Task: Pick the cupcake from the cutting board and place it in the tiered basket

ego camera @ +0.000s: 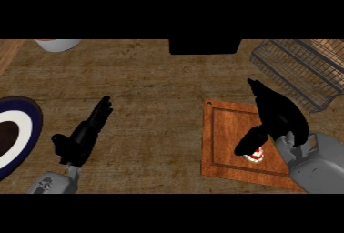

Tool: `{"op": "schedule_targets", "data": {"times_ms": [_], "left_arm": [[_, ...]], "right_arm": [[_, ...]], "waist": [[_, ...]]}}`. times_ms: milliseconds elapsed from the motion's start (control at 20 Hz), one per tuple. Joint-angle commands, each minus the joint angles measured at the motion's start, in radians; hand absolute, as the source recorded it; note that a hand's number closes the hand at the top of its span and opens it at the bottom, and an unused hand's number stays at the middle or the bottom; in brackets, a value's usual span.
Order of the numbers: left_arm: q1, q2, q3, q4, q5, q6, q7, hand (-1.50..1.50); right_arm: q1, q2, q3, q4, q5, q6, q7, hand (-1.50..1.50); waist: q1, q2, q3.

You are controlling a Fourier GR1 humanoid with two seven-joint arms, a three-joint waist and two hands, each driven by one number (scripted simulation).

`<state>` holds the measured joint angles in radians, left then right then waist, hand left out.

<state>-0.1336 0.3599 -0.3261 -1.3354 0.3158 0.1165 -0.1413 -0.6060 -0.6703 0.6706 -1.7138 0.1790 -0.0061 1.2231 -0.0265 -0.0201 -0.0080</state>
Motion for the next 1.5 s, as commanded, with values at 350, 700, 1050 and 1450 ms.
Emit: {"op": "schedule_targets", "data": {"times_ms": [350,700,1050,1450], "left_arm": [[0.011,-0.008,-0.006,0.004,-0.025,0.004,-0.007,0.00],[-0.015,-0.036,0.004,-0.009,-0.015,0.008,0.021,0.00],[-0.002,-0.031,-0.002,-0.004,-0.046,-0.001,-0.003,0.00],[-0.012,0.006,0.053,-0.038,-0.009,-0.040,0.038,0.00]], "right_arm": [[0.013,-0.013,0.010,0.058,0.036,0.103,0.264,-1.50],[0.086,0.043,-0.004,0.066,0.072,0.054,0.264,-1.50],[0.182,0.076,-0.020,0.087,0.169,0.024,0.264,-1.50],[0.299,0.141,-0.056,0.030,0.245,0.036,0.264,-1.50]], "waist": [[-0.011,0.001,0.000],[-0.003,0.007,0.004],[0.002,0.011,0.005],[0.013,0.012,0.005]]}}
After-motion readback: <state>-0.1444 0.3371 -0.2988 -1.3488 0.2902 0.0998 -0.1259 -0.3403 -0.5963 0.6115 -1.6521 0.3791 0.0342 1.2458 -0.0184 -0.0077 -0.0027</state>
